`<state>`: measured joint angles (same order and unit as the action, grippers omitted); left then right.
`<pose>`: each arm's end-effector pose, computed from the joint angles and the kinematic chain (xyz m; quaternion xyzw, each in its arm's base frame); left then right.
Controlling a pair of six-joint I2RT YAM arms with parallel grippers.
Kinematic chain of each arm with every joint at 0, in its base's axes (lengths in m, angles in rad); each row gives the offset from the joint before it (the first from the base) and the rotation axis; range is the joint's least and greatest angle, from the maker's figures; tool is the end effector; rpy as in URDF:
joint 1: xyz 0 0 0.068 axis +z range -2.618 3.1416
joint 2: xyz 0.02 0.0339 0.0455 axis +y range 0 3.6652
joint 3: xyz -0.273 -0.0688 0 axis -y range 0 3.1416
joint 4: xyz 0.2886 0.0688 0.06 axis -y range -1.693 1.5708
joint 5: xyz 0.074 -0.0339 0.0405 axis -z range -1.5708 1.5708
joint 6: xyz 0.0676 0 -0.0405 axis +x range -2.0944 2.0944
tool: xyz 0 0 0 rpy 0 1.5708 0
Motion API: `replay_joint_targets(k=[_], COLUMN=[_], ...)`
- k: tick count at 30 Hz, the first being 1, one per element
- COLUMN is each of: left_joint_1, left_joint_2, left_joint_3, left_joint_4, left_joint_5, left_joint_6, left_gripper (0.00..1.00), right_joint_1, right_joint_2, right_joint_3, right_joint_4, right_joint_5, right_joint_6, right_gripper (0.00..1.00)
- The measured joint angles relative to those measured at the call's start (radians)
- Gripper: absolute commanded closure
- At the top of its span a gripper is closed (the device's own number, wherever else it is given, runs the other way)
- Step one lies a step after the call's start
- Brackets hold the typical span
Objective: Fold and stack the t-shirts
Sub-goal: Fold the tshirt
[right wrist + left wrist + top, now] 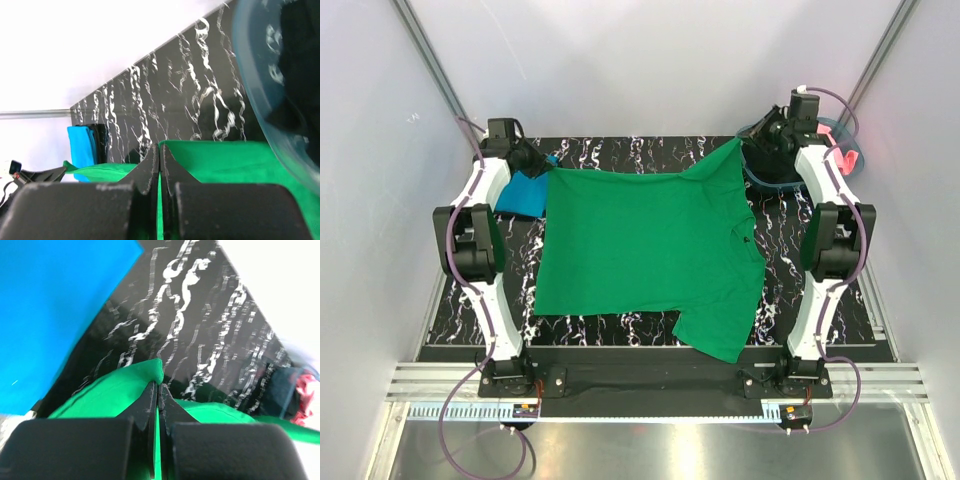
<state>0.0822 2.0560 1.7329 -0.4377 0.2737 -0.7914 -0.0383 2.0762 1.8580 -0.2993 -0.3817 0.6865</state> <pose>0.5405 0.0262 0.2244 -0.3365 0.8478 -0.2531 0.3225 0.5663 0.0035 0.2808 0.2118 0.8275 0.3126 0.4156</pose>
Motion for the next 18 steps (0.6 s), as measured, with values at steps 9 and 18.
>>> replay_joint_targets(k=[9,18], left_joint_1=[0.0,0.018], left_joint_2=[0.019,-0.036], left_joint_3=[0.015,-0.101], left_joint_4=[0.043,-0.007], left_joint_5=[0.058,0.043], left_joint_6=[-0.002,0.04], left_gripper=[1.0,1.0], right_joint_1=[0.0,0.0], right_joint_2=[0.05,-0.032], right_joint_3=[0.072,-0.096], right_joint_4=[-0.013,-0.087], right_joint_5=[-0.027,-0.003], right_joint_6=[-0.025,-0.05], right_gripper=[1.0,1.0])
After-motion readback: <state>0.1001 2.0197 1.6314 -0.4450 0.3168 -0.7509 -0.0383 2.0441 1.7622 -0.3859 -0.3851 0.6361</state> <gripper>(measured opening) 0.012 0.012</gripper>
